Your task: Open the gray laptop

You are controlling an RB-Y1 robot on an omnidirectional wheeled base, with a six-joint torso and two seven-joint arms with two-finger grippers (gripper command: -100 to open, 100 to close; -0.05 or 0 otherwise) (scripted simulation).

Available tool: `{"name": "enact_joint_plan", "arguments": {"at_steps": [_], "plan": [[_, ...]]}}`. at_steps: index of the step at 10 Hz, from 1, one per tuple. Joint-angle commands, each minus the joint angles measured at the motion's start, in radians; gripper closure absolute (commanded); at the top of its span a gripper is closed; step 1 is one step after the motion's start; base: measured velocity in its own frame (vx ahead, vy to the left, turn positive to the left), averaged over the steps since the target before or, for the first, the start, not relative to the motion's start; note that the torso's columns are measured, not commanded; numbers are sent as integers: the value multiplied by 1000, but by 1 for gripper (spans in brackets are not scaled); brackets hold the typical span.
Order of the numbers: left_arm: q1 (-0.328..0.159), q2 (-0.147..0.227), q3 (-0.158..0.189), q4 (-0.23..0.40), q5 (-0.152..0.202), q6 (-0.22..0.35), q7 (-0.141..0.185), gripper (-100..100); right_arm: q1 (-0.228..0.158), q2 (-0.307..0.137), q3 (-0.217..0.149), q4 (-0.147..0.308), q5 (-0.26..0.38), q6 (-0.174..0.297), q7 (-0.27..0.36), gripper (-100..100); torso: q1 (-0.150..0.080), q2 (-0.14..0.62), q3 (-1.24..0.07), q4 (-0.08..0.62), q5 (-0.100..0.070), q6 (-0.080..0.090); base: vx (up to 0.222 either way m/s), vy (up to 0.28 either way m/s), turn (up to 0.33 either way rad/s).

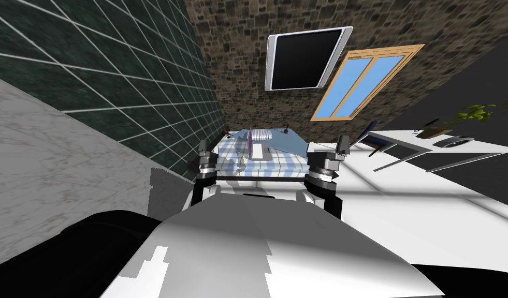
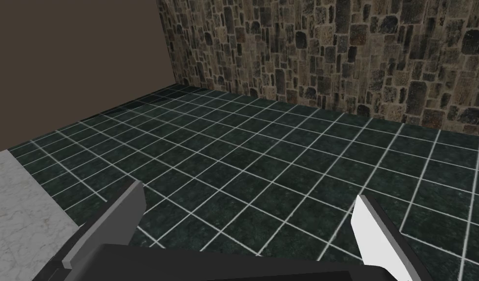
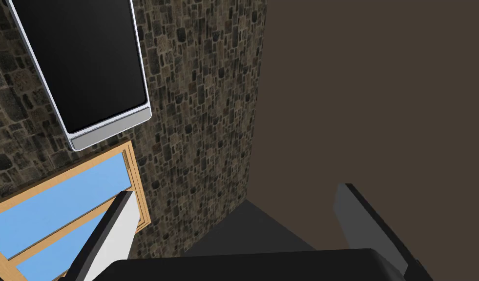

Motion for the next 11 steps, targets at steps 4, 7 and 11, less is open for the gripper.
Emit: {"name": "enact_joint_plan", "arguments": {"at_steps": [4, 7, 11], "plan": [[0, 0, 0, 0, 0, 0, 0, 0, 0, 0, 0, 0, 0, 0, 0, 0, 0, 248, -497, 249, 0, 0, 0, 0, 0], [0, 0, 0, 0, 0, 0, 0, 0, 0, 0, 0, 0, 0, 0, 0, 0, 0, 470, -939, 470, 0, 0, 0, 0, 0], [11, 48, 36, 12, 1, 42, 5, -100, 0, 0, 0, 0, 0, 0, 0, 0, -1, 725, -1451, 724, 0, 1, 8, -19, -85]]}}
